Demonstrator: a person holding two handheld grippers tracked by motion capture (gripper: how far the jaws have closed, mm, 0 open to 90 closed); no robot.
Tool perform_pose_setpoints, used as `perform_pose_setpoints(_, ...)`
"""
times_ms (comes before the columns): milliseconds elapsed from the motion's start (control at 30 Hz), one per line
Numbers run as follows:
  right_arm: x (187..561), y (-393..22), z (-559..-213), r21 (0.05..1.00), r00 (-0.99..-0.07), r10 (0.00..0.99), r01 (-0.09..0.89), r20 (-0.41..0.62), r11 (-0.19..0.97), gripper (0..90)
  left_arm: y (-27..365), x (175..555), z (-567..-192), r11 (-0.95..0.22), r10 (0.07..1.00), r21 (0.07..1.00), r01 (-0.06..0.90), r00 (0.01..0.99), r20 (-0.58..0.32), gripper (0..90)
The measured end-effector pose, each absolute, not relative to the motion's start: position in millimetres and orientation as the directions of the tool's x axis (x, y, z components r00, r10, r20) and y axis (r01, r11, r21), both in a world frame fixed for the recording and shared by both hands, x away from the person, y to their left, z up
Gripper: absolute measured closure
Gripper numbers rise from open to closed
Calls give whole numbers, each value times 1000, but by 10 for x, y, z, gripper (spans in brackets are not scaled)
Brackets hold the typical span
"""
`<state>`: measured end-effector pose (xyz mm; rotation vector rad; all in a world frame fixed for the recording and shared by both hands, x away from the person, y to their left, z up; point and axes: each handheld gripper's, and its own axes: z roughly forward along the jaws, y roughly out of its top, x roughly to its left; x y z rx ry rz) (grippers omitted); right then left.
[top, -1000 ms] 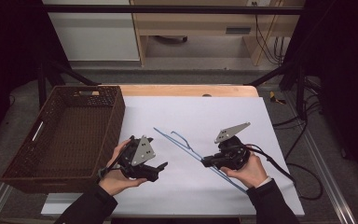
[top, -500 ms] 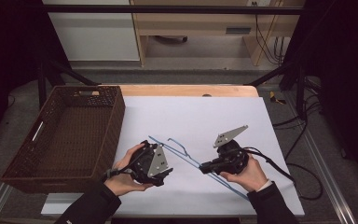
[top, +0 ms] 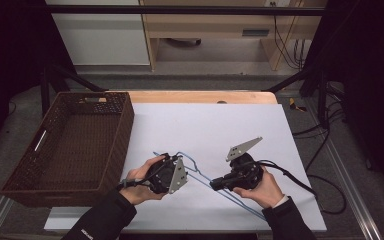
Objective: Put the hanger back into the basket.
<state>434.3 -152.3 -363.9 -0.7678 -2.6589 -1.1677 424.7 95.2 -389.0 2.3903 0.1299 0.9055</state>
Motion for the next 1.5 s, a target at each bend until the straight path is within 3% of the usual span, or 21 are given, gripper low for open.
perform_pose_setpoints(400,4344,-1538,-3645,649,-862,388,502,325,572,877,981,4245,-3903,-858,238,492,-146,735,634,783)
perform_pose_setpoints(733,4369,-1571,-3644,656,-857,406,508,318,559,874,957,4174,-3956,-891,150,400,-215,692,706,854)
perform_pose_setpoints(1133,4387,-1592,-3621,660,-859,419,500,295,561,865,937,4165,-3921,-900,144,397,-183,734,663,875)
perform_pose_setpoints(1333,4362,-1693,-3529,714,-859,455,469,234,519,752,908,4186,-3827,-920,199,384,-84,743,639,876)
perform_pose_setpoints(1500,4319,-1873,-3392,809,-834,538,396,119,435,548,853,4206,-3740,-926,248,378,-10,738,628,876)
